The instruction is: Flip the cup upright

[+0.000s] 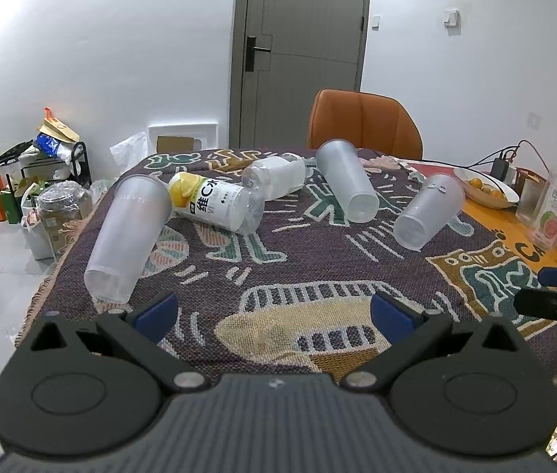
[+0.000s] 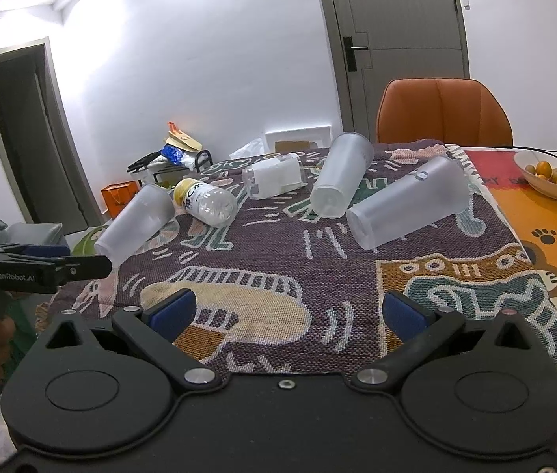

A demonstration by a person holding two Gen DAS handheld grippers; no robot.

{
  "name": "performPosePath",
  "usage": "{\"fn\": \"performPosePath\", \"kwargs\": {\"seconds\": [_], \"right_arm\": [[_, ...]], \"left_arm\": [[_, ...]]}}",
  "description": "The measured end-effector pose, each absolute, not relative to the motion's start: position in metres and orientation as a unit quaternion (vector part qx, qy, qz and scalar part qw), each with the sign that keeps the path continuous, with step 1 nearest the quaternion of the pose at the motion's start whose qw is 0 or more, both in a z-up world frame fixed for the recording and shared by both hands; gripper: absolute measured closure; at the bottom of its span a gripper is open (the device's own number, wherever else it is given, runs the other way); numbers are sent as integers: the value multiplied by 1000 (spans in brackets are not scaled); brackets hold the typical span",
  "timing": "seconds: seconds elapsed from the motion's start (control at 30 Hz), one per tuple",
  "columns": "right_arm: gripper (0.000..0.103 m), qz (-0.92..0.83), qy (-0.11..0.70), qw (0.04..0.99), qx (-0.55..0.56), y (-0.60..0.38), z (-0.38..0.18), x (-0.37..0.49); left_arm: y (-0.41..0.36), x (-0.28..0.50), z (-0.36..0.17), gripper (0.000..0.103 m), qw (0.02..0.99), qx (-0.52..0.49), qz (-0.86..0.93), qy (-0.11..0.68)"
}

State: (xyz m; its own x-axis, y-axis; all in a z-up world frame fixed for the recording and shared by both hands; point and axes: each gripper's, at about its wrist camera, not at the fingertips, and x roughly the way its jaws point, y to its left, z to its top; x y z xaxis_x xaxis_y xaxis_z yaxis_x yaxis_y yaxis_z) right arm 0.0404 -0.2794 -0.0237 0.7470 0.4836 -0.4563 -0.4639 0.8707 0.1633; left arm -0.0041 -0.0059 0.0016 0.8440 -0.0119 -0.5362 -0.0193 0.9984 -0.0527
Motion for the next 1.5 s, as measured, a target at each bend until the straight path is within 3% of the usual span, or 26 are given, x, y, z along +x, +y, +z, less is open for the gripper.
{"fn": "performPosePath", "kwargs": {"seconds": [1.5], "right_arm": [[0, 245, 252, 936, 24, -278, -25, 44]], "left_arm": [[-2, -3, 6, 0, 963, -41, -10, 264]]}}
